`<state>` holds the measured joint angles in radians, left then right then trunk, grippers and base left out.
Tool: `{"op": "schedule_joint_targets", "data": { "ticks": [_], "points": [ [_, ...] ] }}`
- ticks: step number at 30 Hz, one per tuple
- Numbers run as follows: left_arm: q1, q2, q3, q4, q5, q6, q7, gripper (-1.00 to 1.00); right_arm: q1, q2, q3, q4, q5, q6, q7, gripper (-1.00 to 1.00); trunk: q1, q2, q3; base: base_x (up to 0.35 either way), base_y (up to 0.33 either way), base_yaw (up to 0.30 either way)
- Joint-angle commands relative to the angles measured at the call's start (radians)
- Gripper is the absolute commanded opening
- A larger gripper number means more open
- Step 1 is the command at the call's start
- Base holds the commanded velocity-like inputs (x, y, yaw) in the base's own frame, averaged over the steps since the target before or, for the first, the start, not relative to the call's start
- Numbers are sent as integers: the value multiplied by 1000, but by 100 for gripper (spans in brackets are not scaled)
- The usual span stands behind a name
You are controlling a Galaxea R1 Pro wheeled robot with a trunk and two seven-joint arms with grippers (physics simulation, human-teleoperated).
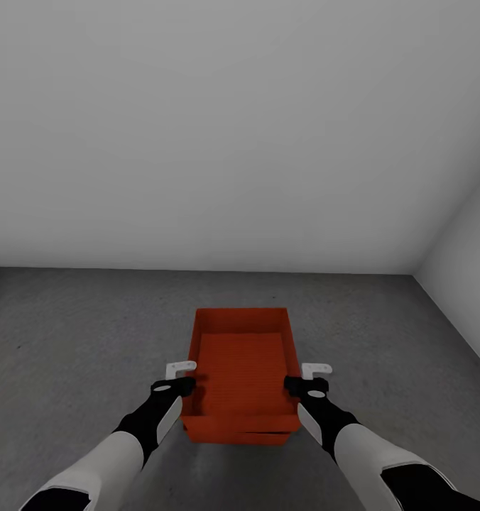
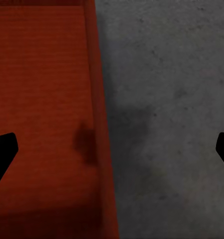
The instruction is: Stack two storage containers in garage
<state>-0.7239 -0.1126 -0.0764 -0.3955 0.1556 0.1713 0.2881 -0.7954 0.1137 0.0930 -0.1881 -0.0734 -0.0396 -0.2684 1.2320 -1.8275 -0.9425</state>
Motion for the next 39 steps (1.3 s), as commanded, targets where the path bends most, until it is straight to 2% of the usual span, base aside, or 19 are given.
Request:
{"op": "schedule_joint_targets", "data": {
  "ticks": [1, 7, 39],
  "points": [
    [0, 1, -8, -2, 10, 5, 8, 100, -1, 0, 8, 1, -8, -3, -5, 100, 0, 0, -1, 0, 0, 0],
    [0, 1, -8, 1, 9, 5, 8, 100, -1, 0, 8, 1, -8, -3, -9, 100, 0, 0, -1, 0, 0, 0],
    [0, 2, -7, 0, 9, 7, 8, 100, -1, -2, 8, 0, -7, -3, -13, 100, -123, 224, 100, 0, 0, 0]
  ]
}}
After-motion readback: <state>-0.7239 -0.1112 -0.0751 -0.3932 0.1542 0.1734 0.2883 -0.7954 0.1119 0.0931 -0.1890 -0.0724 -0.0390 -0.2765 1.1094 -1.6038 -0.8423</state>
